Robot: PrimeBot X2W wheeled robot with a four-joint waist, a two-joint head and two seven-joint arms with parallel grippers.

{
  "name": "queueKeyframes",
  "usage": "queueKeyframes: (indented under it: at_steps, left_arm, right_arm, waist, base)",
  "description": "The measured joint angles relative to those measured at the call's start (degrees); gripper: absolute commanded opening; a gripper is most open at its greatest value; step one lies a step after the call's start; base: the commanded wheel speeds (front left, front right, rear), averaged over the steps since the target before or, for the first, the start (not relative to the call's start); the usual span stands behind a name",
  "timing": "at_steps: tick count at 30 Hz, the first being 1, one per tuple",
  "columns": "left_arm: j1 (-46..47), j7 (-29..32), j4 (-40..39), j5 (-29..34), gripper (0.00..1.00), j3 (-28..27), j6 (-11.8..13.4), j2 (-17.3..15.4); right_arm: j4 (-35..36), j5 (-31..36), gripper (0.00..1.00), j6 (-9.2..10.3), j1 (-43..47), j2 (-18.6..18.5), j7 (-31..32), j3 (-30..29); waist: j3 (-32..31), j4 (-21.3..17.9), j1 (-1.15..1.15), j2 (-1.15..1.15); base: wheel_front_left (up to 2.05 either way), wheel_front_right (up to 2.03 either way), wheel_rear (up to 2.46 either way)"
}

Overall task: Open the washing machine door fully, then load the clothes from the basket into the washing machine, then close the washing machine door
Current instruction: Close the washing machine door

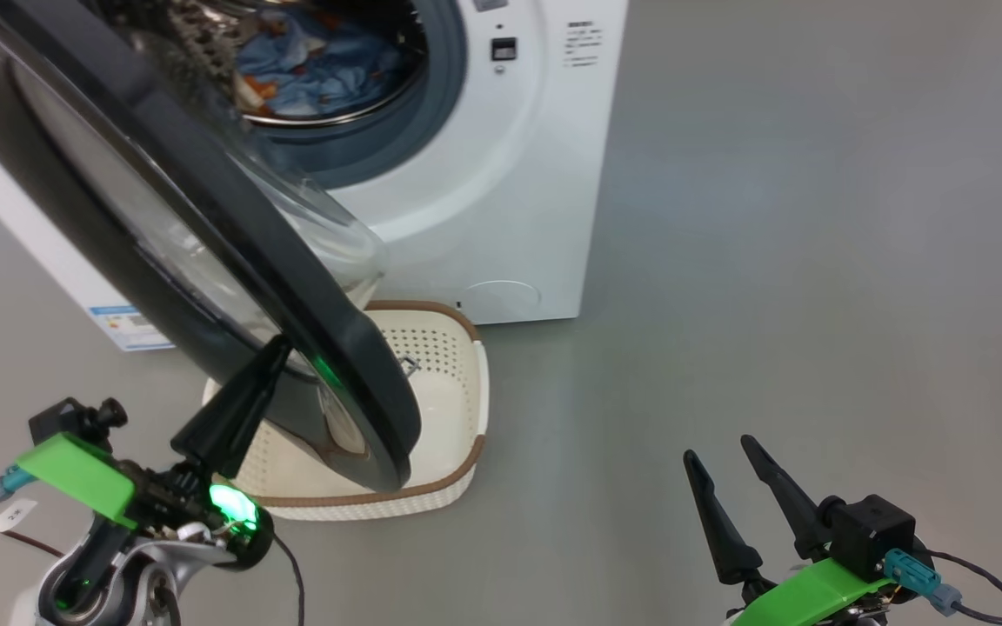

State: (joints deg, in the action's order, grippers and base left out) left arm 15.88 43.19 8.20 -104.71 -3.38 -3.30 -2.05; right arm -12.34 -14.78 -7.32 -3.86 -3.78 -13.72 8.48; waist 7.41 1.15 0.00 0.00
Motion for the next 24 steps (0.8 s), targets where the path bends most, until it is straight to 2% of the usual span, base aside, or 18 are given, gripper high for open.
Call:
queueKeyframes:
  at_steps: [11,18,24]
  left_arm:
    - [4.22,-4.63,4.47,-2.14,0.0,-0.22,-2.01,0.07]
    - [5.97,-6.51,6.2,-2.2,0.0,-0.35,-2.92,0.11]
    - [6.05,-7.57,6.98,-1.87,0.0,-0.45,-3.48,0.32]
  right_arm:
    - [-0.43,-0.01,1.0,0.0,-0.93,0.16,-0.03,0.02]
    - [-0.67,-0.24,1.0,0.0,-0.94,0.21,-0.52,-0.01]
    - [-0.9,-0.3,1.0,0.0,-0.94,0.26,-0.52,-0.63]
  waist:
    - [0.69,-5.82,0.0,0.0]
    - [1.0,-7.83,0.0,0.0]
    - [0.58,-7.48,0.0,0.0]
  base:
    - [0.0,0.0,0.0]
    - [0.0,0.0,0.0]
    - [0.0,0.0,0.0]
